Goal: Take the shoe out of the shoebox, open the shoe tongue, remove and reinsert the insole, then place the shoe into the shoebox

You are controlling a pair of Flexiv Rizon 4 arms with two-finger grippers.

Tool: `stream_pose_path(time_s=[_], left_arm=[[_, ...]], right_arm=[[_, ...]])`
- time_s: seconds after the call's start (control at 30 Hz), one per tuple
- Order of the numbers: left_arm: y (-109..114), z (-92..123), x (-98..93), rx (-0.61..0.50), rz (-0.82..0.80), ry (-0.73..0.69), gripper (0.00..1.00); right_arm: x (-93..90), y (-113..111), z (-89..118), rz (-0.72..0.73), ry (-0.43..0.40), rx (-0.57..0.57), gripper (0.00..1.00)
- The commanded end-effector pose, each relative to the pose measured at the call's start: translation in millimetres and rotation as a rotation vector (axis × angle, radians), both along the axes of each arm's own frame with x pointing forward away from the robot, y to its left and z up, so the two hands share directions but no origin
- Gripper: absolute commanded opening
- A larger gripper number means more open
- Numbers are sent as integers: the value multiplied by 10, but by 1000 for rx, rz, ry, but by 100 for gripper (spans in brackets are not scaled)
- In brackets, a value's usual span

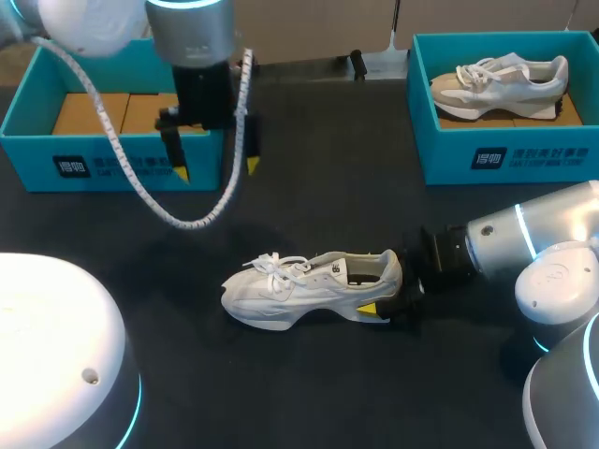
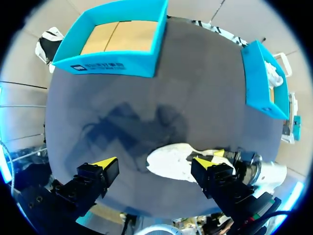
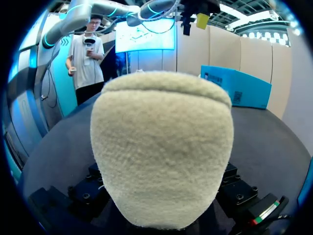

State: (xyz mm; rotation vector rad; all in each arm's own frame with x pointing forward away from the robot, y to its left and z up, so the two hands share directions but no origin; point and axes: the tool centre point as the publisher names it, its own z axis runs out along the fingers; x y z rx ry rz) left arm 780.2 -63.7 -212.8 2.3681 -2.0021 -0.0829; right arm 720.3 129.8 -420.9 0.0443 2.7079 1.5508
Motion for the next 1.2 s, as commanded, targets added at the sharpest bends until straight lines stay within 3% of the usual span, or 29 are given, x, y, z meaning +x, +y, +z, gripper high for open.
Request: stream_pose_path(time_s=[0.03, 0.33, 0.7, 1.0, 1.2], left_arm=[[-127, -25, -143, 3, -10, -7, 100], [-366, -52, -526, -77, -92, -16, 100], [-630, -79, -815, -107, -192, -5, 100], [-833, -329, -924, -96, -270, -6, 100], [-1001, -520, -885, -74, -287, -12, 100]], right_arm=[[-15, 21, -12, -1, 0, -6, 0], [-15, 21, -12, -1, 0, -6, 0], [-15, 21, -12, -1, 0, -6, 0], [-15, 21, -12, -1, 0, -6, 0], [-15, 21, -12, -1, 0, -6, 0]])
